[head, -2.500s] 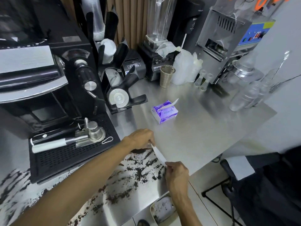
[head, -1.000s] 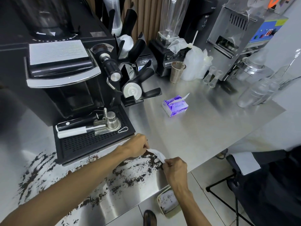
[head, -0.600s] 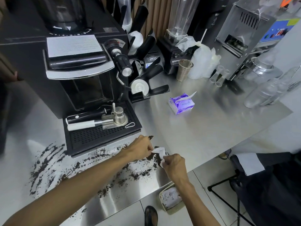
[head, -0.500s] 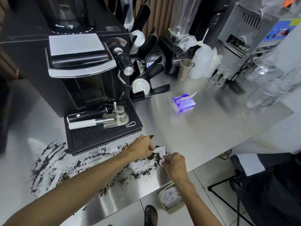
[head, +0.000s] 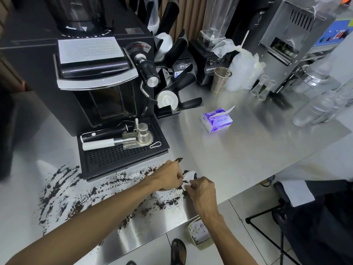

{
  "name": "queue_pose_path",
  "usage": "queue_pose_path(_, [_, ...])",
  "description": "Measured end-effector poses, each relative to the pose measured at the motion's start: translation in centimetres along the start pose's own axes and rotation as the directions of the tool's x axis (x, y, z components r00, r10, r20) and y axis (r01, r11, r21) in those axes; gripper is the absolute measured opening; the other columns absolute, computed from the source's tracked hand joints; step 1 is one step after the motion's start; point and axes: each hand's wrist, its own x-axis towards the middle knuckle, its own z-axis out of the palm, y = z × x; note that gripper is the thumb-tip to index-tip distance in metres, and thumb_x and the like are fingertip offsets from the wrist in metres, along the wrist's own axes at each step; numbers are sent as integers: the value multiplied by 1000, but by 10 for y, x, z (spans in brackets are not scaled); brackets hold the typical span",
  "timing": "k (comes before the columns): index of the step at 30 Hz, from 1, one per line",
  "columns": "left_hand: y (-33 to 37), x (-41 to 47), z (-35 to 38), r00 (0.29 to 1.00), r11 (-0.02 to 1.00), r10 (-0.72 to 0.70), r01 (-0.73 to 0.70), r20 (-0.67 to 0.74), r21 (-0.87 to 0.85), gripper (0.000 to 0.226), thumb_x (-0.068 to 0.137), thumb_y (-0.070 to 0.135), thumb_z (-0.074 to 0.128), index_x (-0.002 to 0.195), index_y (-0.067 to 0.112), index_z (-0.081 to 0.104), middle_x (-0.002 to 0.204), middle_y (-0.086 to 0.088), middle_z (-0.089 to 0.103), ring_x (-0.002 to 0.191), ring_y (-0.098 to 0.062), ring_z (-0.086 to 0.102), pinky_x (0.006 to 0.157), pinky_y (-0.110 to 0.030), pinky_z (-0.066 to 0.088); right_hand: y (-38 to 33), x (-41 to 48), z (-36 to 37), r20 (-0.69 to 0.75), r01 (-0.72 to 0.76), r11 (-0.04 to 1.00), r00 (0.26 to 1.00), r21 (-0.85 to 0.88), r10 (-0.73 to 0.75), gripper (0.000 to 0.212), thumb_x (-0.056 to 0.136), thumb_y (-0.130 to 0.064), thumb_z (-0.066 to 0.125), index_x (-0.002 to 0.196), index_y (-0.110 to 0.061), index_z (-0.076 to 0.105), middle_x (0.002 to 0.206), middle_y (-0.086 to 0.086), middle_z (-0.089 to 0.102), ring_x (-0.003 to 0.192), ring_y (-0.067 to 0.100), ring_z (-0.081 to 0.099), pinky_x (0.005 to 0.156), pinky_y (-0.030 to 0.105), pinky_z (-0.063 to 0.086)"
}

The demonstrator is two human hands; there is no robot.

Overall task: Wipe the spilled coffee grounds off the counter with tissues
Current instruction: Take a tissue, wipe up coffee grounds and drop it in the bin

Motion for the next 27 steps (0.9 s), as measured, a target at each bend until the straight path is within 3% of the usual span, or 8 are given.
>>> queue_pose_path(2, [-3,0,-2,999,1000,22,-23,38,13,27,85,8,58,106,10,74,101,-6,74,50,-11,64,52,-25,57,1,1,1,-11,-7,1000,1000,-15,7,41,81,-24,76,52,-16,48,62,3,52,48,17,50,49,28,41])
queue_pose_path(5, [-6,1,-5,995,997,63,-66,72,37,26,87,9,59,109,13,73,108,-4,73,75,-17,71,69,-35,61,3,2,1,-19,20,999,1000,-28,-21,33,80,-26,77,57,-16,56,69,2,56,51,14,54,50,24,42])
queue_pose_path(8, [-3,1,-9,987,985,137,-145,85,92,20,89,14,66,108,14,74,106,3,66,95,-12,58,86,-31,53,5,5,1,-24,38,998,999,-52,-40,25,79,-28,79,64,-13,64,77,-1,56,54,11,54,53,19,37])
queue_pose_path(12, [-2,3,-12,970,950,241,-243,31,195,17,84,31,74,98,21,76,98,14,45,94,-6,37,86,-27,42,10,7,3,-18,70,994,997,-85,-72,21,79,-35,77,83,-15,74,102,-7,50,79,12,55,68,18,43])
queue_pose_path(15, [-3,6,-14,942,905,335,-330,31,268,19,82,37,74,94,23,76,116,16,47,98,-4,32,86,-24,37,13,6,3,-26,170,975,984,-141,-175,18,80,-37,76,83,-19,75,115,-9,44,96,13,41,79,20,44])
queue_pose_path(19, [-8,8,-13,905,848,424,-408,30,338,28,83,41,72,104,23,74,133,19,51,92,-1,24,79,-18,27,15,8,2,-52,216,964,973,-157,-227,20,76,-36,79,84,-18,75,120,-8,44,99,13,39,80,24,48])
queue_pose_path(25, [-7,4,-11,920,885,392,-382,17,267,25,86,35,71,108,25,65,107,10,66,86,-2,35,87,-16,31,18,12,1,10,223,962,974,-159,-224,28,82,-37,73,98,-14,73,120,-6,59,104,14,46,82,21,46])
queue_pose_path(27, [-5,2,-11,932,902,362,-352,8,251,29,87,32,70,112,25,59,92,9,56,83,-5,33,80,-17,27,18,13,1,12,220,968,975,-122,-221,29,81,-34,75,100,-13,70,115,-3,63,103,15,50,81,19,44])
